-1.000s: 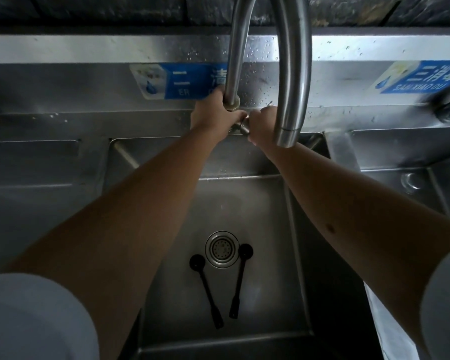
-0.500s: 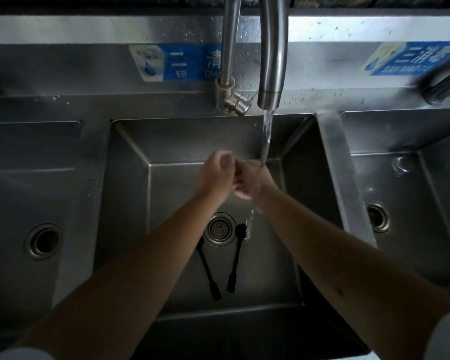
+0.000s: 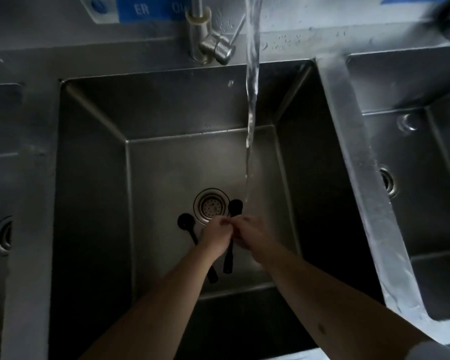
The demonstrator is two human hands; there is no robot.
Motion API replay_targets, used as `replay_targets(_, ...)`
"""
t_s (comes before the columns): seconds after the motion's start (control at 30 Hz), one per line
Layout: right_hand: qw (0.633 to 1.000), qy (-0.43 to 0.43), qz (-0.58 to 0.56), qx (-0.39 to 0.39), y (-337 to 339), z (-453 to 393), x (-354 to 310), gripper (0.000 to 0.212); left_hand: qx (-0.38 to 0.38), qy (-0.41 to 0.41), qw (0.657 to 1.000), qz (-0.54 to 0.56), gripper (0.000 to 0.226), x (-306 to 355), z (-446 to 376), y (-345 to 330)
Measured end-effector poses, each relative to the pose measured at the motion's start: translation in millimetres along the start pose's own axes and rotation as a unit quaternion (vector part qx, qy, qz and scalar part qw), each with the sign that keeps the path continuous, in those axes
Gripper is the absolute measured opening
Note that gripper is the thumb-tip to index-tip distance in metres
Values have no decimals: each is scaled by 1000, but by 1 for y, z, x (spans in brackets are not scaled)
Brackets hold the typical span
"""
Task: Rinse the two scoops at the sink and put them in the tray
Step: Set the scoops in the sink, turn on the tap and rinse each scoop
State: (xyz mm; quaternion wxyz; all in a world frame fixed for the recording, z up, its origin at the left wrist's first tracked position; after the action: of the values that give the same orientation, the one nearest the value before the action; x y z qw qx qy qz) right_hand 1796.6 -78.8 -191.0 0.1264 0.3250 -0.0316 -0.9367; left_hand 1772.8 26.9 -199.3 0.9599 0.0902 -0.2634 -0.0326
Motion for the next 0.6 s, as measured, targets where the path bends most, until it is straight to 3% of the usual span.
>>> replay_targets(0.13, 990, 9, 130, 62, -2, -23, 35, 27, 30, -2, 993, -112, 31, -13, -25, -8)
replay_targets(0.23, 980, 32, 196, 30, -7, -37, 42, 19, 31, -7, 990, -135, 30, -15, -39, -11)
replay_targets(0.37, 965, 53, 255, -10, -14, -41, 42, 25, 21, -10, 987, -162, 29, -18, -46, -11)
replay_targets(0.47, 981, 66, 183, -25, -11, -27, 37, 13, 11, -1, 991, -137, 28, -20, -41, -7)
replay_targets(0.6, 996, 35, 32, -73, -1, 11, 16, 30, 26, 3, 998, -52, 17, -11, -21, -2)
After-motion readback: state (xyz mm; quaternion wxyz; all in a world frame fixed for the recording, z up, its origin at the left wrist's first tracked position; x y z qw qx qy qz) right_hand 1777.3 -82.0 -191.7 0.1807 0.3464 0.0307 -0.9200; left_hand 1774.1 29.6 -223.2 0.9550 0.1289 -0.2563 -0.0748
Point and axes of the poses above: each hand's wrist, its own z-axis away from the middle knuckle, its own y-axis out of the back of the hand, x = y × z, the point moved 1 cm from there along -z, towards the middle knuckle, and after that the axes turned 7 degrees about y, right-handed, at the moved point
